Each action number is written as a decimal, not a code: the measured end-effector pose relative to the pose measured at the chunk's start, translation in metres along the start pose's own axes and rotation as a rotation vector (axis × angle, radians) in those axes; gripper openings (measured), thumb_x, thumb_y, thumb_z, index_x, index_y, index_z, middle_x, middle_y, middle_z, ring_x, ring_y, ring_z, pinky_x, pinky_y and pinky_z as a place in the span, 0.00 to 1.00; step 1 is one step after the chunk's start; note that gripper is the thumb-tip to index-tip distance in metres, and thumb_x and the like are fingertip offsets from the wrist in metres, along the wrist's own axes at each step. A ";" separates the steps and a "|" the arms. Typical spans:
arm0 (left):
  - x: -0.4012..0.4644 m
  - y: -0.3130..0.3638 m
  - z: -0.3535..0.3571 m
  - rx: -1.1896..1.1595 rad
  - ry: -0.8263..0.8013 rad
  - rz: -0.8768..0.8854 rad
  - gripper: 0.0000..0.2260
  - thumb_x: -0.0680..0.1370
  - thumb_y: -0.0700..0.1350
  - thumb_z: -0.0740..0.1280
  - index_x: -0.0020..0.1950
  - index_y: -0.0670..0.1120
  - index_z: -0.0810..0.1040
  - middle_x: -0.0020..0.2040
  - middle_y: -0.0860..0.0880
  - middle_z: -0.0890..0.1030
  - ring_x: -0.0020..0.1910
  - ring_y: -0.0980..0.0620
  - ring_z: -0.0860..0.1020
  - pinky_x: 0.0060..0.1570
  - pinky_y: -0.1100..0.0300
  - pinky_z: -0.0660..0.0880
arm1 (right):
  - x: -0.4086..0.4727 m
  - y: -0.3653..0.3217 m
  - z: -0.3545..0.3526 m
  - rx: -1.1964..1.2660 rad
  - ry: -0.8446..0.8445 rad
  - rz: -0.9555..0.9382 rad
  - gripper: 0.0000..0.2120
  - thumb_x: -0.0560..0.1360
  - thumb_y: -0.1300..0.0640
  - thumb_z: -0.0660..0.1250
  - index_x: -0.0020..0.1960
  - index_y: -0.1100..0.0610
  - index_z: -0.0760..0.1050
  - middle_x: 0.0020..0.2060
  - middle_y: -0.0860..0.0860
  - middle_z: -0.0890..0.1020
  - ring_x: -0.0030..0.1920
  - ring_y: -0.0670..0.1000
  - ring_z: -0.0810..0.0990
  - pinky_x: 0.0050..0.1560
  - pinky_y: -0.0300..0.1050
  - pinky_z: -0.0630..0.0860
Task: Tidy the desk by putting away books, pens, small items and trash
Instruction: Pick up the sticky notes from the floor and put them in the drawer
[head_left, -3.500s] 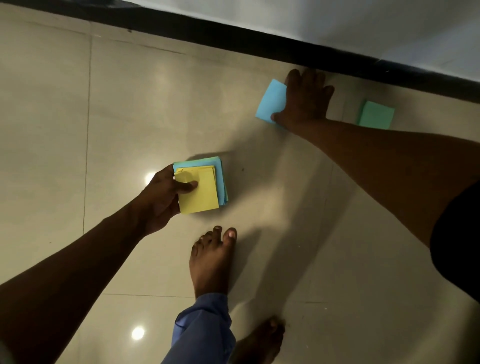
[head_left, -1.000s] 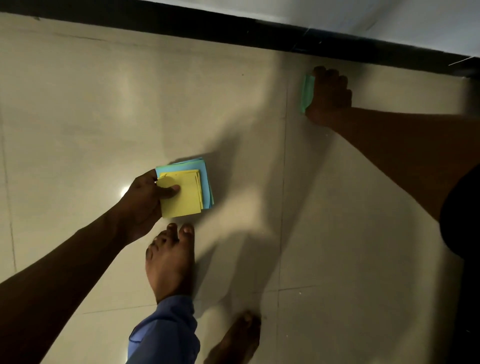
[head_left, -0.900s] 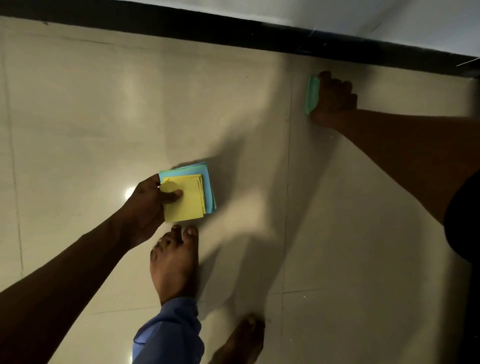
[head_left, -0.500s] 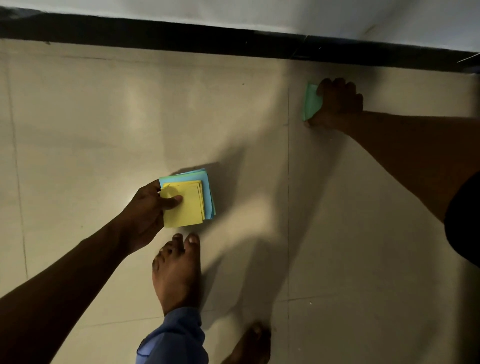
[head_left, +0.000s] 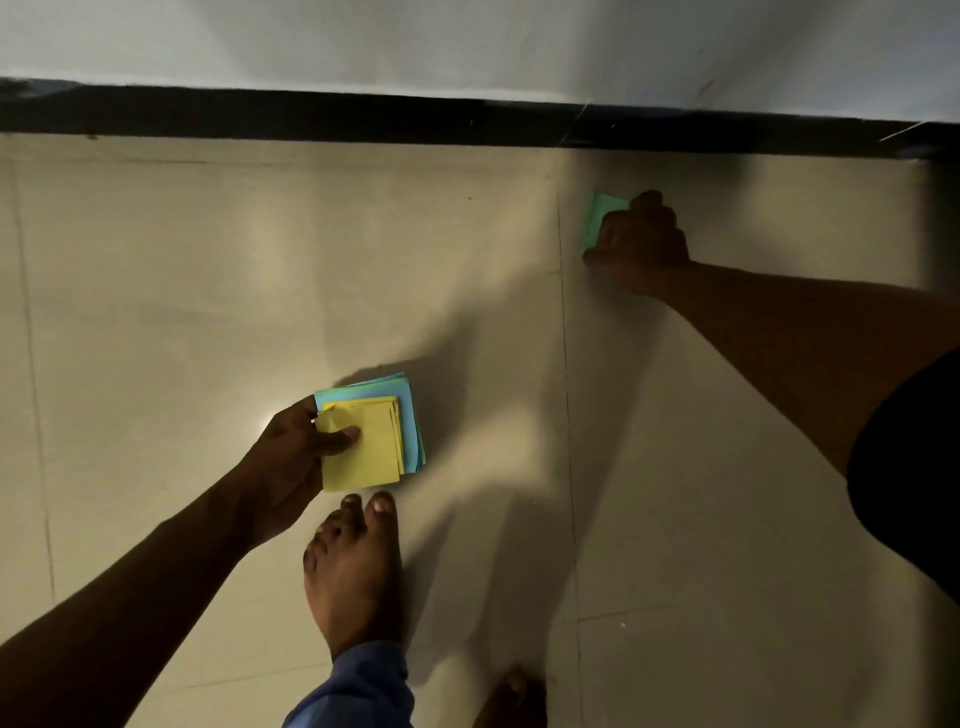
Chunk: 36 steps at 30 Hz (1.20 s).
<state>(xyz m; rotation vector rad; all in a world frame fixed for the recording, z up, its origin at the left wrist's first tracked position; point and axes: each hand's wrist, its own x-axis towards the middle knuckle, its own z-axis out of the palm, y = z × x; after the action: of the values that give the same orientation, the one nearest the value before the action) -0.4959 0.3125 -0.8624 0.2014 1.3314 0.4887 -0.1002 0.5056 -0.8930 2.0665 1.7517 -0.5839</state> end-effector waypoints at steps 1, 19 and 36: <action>0.000 0.000 -0.001 -0.002 -0.003 -0.001 0.26 0.72 0.35 0.69 0.70 0.41 0.75 0.66 0.38 0.80 0.66 0.34 0.77 0.66 0.39 0.73 | 0.001 -0.001 0.001 0.029 0.034 0.014 0.27 0.74 0.48 0.74 0.67 0.59 0.73 0.71 0.62 0.63 0.66 0.64 0.68 0.62 0.60 0.74; 0.016 0.002 -0.015 -0.004 -0.022 0.013 0.26 0.73 0.35 0.68 0.71 0.41 0.75 0.66 0.38 0.80 0.67 0.35 0.77 0.65 0.40 0.75 | 0.032 0.004 -0.021 -0.068 0.019 0.110 0.49 0.67 0.47 0.81 0.78 0.56 0.56 0.72 0.64 0.64 0.72 0.68 0.63 0.67 0.63 0.66; -0.045 0.022 0.030 -0.068 0.045 -0.046 0.17 0.81 0.44 0.66 0.69 0.54 0.76 0.62 0.44 0.83 0.55 0.58 0.82 0.53 0.60 0.82 | -0.065 -0.001 -0.060 0.594 -0.145 0.293 0.07 0.73 0.63 0.75 0.49 0.57 0.80 0.56 0.59 0.83 0.57 0.60 0.82 0.51 0.52 0.82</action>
<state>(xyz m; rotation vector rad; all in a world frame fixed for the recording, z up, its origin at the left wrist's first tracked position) -0.4791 0.3158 -0.8062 0.1041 1.3587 0.5009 -0.1060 0.4837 -0.8076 2.5206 1.2520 -1.2359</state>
